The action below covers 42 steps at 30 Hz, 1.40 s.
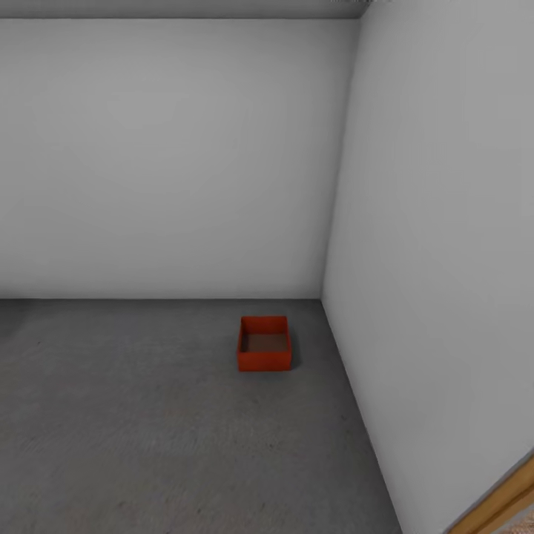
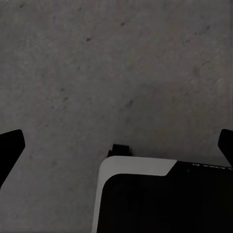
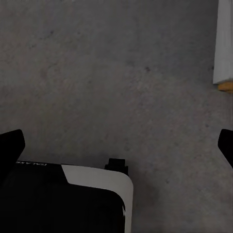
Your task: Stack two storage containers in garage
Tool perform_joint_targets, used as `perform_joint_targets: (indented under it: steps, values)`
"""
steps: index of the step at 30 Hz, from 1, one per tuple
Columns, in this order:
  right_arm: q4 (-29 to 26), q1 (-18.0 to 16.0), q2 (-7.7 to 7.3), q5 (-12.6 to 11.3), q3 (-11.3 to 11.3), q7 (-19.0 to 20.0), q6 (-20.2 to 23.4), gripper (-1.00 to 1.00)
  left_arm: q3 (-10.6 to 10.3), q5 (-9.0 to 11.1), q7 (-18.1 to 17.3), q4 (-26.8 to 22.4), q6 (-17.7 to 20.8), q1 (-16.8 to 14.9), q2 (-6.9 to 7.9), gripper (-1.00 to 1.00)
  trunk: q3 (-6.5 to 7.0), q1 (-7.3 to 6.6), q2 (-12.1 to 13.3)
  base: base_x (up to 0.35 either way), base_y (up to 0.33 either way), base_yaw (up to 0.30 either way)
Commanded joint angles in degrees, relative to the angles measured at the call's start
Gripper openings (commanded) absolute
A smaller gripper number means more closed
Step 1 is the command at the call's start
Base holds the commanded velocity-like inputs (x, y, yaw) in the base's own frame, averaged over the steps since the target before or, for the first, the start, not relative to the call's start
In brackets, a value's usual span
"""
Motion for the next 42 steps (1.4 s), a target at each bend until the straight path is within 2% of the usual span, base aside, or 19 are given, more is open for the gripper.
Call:
perform_joint_targets:
  steps: [1, 23, 42]
  values:
    - [0.27, -0.13, -0.03, 0.45, -0.39, 0.09, -0.42, 1.00, 0.39, 0.08, -0.03, 0.26, -0.43, -0.11, 0.02, 1.00, -0.07, 0.04, -0.13, 0.000, 0.000, -0.198]
    - [0.27, -0.13, -0.03, 0.43, -0.42, 0.09, -0.39, 1.00, 0.39, 0.08, -0.03, 0.26, -0.43, -0.11, -0.16, 1.00, 1.07, 0.04, -0.13, 0.000, 0.000, -0.230]
    - [0.27, -0.13, -0.03, 0.43, -0.44, 0.09, -0.45, 1.00, 0.39, 0.08, -0.03, 0.26, -0.43, -0.11, -0.15, 1.00, 1.26, 0.04, -0.13, 0.000, 0.000, -0.280]
